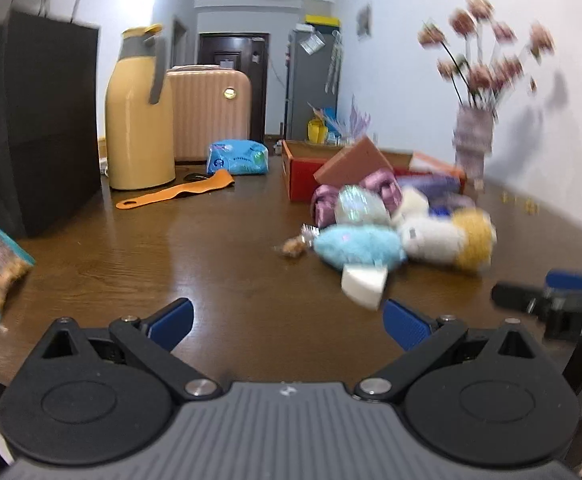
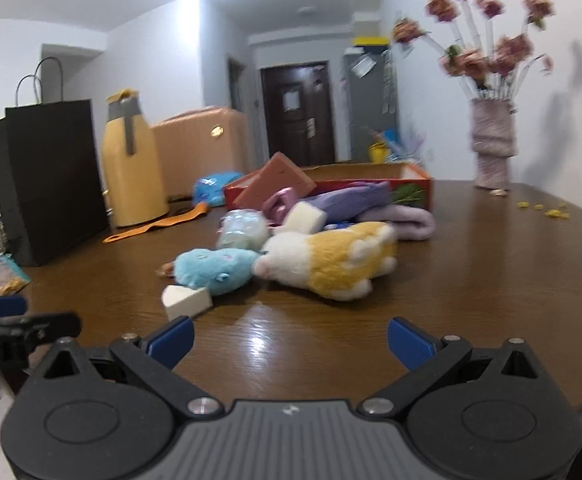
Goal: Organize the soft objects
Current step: 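Grasp the white sponge wedge with the right gripper while the left grasps the clear snack packet, then carry the wedge with the right gripper to the cardboard box while the left carries the packet there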
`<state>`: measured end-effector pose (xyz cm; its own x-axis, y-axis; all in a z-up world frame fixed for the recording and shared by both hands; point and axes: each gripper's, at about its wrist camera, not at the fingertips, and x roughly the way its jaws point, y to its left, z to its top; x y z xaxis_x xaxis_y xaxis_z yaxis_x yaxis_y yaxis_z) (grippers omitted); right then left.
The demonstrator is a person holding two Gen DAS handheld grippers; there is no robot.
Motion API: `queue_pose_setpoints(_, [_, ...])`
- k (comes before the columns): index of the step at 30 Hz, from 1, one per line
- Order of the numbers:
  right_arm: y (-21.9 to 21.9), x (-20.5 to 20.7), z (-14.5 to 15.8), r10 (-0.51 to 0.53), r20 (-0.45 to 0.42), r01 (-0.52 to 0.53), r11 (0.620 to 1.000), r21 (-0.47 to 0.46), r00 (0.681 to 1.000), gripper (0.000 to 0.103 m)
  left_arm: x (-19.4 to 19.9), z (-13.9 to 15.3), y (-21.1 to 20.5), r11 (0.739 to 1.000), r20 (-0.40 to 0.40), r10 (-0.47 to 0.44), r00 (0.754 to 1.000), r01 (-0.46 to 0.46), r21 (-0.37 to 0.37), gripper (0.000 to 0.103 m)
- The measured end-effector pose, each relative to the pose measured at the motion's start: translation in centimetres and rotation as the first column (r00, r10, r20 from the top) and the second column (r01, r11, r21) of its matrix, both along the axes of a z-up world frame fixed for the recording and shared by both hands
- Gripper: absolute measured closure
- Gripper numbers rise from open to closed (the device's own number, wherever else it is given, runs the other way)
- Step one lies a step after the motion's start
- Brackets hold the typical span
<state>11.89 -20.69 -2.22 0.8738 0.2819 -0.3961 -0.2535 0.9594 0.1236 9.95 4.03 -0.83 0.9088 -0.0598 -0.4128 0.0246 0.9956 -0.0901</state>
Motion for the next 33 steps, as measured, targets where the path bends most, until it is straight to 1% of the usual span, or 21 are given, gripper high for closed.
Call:
queue_pose_setpoints(2, [1.2, 1.2, 0.1, 0.024, -0.011, -0.024, 1.0, -0.004, 1.0, 0.0, 1.0, 0.1, 1.4, 0.996, 0.0, 0.032, 0.999, -0.032, -0.087, 0.0])
queue_pose_setpoints(3, [1.8, 1.9, 0.0, 0.038, -0.024, -0.039, 0.999, -0.006, 0.999, 0.0, 1.5, 0.1, 2.0, 0.994, 0.0, 0.04, 0.999, -0.04, -0.104, 0.0])
queue_pose_setpoints(4, [2.4, 2.5, -0.1, 0.048, -0.038, -0.048, 0.999, -0.004, 0.998, 0.0, 2.2, 0.2, 2.4, 0.995, -0.003, 0.037, 0.999, -0.037, -0.094, 0.0])
queue_pose_setpoints(6, [3.4, 3.3, -0.3, 0.063, -0.056, -0.063, 0.998, 0.001, 0.996, 0.002, 3.4, 0.4, 2.8, 0.999, -0.016, 0.011, 1.0, -0.011, -0.031, 0.0])
queue_pose_setpoints(7, [4.0, 3.7, -0.4, 0.076, -0.069, -0.076, 0.997, 0.009, 0.995, 0.006, 4.1, 0.4, 3.1, 1.0, -0.015, 0.0, 1.0, 0.0, 0.007, 0.0])
queue_pose_setpoints(9, [5.3, 4.5, -0.6, 0.121, -0.093, -0.119, 0.993, 0.028, 0.988, 0.01, 5.1, 0.4, 3.2, 0.998, -0.01, -0.005, 1.0, 0.005, 0.068, 0.0])
queue_pose_setpoints(11, [6.9, 5.3, -0.9, 0.178, -0.111, -0.175, 0.984, 0.037, 0.978, 0.018, 6.8, 0.3, 3.1, 0.993, -0.035, -0.018, 0.999, 0.022, 0.12, 0.0])
queue_pose_setpoints(13, [8.2, 6.0, -1.1, 0.21, -0.131, -0.207, 0.978, 0.043, 0.969, 0.035, 8.5, 0.4, 3.0, 0.986, -0.06, -0.084, 0.995, 0.091, 0.139, 0.003])
queue_pose_setpoints(14, [8.9, 6.4, -1.1, 0.219, -0.14, -0.215, 0.976, 0.046, 0.965, 0.04, 9.3, 0.3, 2.8, 0.983, -0.074, -0.104, 0.992, 0.114, 0.147, 0.01])
queue_pose_setpoints(15, [9.4, 6.8, -1.1, 0.224, -0.148, -0.22, 0.975, 0.042, 0.963, 0.05, 10.3, 0.4, 2.5, 0.978, -0.091, -0.124, 0.988, 0.137, 0.156, 0.018])
queue_pose_setpoints(16, [10.0, 7.1, -1.2, 0.217, -0.158, -0.216, 0.976, 0.028, 0.963, 0.052, 11.2, 0.4, 2.3, 0.973, -0.111, -0.15, 0.982, 0.167, 0.161, 0.022])
queue_pose_setpoints(18, [10.6, 7.4, -1.4, 0.189, -0.149, -0.192, 0.981, -0.006, 0.971, 0.054, 13.2, 0.3, 1.7, 0.957, -0.152, -0.222, 0.963, 0.245, 0.155, 0.03])
queue_pose_setpoints(20, [10.4, 7.3, -1.5, 0.171, -0.148, -0.174, 0.985, -0.006, 0.974, 0.063, 14.8, -0.2, 1.1, 0.945, -0.186, -0.252, 0.95, 0.283, 0.162, 0.034])
queue_pose_setpoints(21, [10.0, 7.3, -1.6, 0.165, -0.148, -0.167, 0.986, -0.002, 0.975, 0.07, 15.6, -0.4, 0.9, 0.94, -0.196, -0.267, 0.944, 0.299, 0.162, 0.037])
queue_pose_setpoints(22, [9.5, 7.3, -1.6, 0.168, -0.149, -0.169, 0.986, 0.01, 0.975, 0.07, 16.3, -0.6, 0.7, 0.937, -0.209, -0.275, 0.938, 0.311, 0.161, 0.038])
queue_pose_setpoints(24, [8.6, 7.2, -1.6, 0.157, -0.152, -0.155, 0.988, 0.026, 0.976, 0.071, 17.8, -1.2, 0.5, 0.933, -0.238, -0.292, 0.926, 0.331, 0.144, 0.05])
queue_pose_setpoints(26, [7.8, 7.1, -1.5, 0.141, -0.156, -0.139, 0.99, 0.026, 0.978, 0.071, 18.8, -1.4, 0.6, 0.933, -0.255, -0.302, 0.919, 0.339, 0.118, 0.059])
queue_pose_setpoints(28, [7.0, 6.8, -1.5, 0.12, -0.156, -0.12, 0.993, 0.011, 0.981, 0.071, 19.2, -1.4, 0.7, 0.934, -0.253, -0.315, 0.915, 0.346, 0.091, 0.071])
queue_pose_setpoints(29, [6.5, 6.7, -1.6, 0.113, -0.156, -0.113, 0.994, 0.009, 0.981, 0.071, 19.3, -1.4, 0.8, 0.935, -0.254, -0.316, 0.914, 0.346, 0.081, 0.084])
queue_pose_setpoints(31, [5.6, 6.5, -1.6, 0.114, -0.16, -0.111, 0.993, 0.028, 0.98, 0.071, 19.1, -1.4, 0.9, 0.939, -0.254, -0.311, 0.916, 0.338, 0.07, 0.087])
queue_pose_setpoints(33, [5.1, 6.3, -1.5, 0.1, -0.158, -0.098, 0.995, 0.019, 0.982, 0.071, 18.4, -1.2, 0.9, 0.942, -0.246, -0.303, 0.921, 0.329, 0.07, 0.088])
